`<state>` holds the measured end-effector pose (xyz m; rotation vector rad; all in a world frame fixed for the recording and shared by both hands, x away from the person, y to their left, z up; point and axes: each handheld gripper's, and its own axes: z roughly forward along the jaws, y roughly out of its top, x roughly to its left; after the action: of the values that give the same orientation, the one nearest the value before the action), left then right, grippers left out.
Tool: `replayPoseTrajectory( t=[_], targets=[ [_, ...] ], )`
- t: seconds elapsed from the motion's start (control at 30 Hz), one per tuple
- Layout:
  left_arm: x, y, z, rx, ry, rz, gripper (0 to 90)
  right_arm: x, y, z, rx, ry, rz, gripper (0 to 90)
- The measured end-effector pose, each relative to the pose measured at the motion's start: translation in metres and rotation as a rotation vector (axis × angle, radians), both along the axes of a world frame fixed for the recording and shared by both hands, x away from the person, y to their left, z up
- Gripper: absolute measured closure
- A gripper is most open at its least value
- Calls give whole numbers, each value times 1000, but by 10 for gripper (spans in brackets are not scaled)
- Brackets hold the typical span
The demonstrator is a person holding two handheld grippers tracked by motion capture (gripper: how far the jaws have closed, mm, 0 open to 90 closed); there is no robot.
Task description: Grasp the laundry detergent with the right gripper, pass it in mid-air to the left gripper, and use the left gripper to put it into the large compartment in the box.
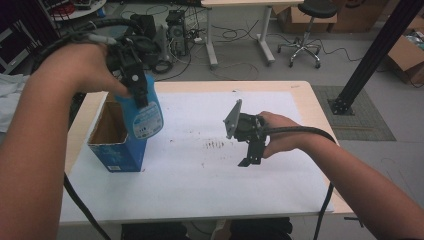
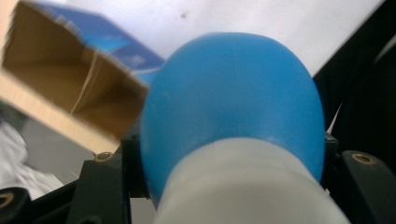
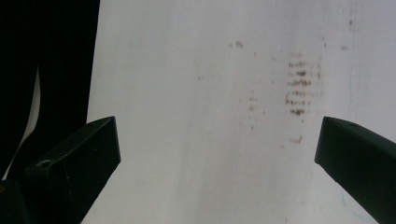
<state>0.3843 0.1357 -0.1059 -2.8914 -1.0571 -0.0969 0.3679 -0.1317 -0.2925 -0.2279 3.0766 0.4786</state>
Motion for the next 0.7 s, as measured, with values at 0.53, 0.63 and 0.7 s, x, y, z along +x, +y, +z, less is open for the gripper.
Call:
replayPoseTrajectory(
  t=[0.53, 0.63, 0.7],
  targets=[
    [21, 57, 27, -5, 4, 509, 386, 7, -19, 9, -102, -11, 4, 0],
    [24, 62, 28, -20, -6, 568, 386, 7, -21, 8, -115, -9, 5, 0],
    [26, 64, 28, -27, -16, 615, 386, 7, -21, 9, -118, -9, 4, 0]
  ],
)
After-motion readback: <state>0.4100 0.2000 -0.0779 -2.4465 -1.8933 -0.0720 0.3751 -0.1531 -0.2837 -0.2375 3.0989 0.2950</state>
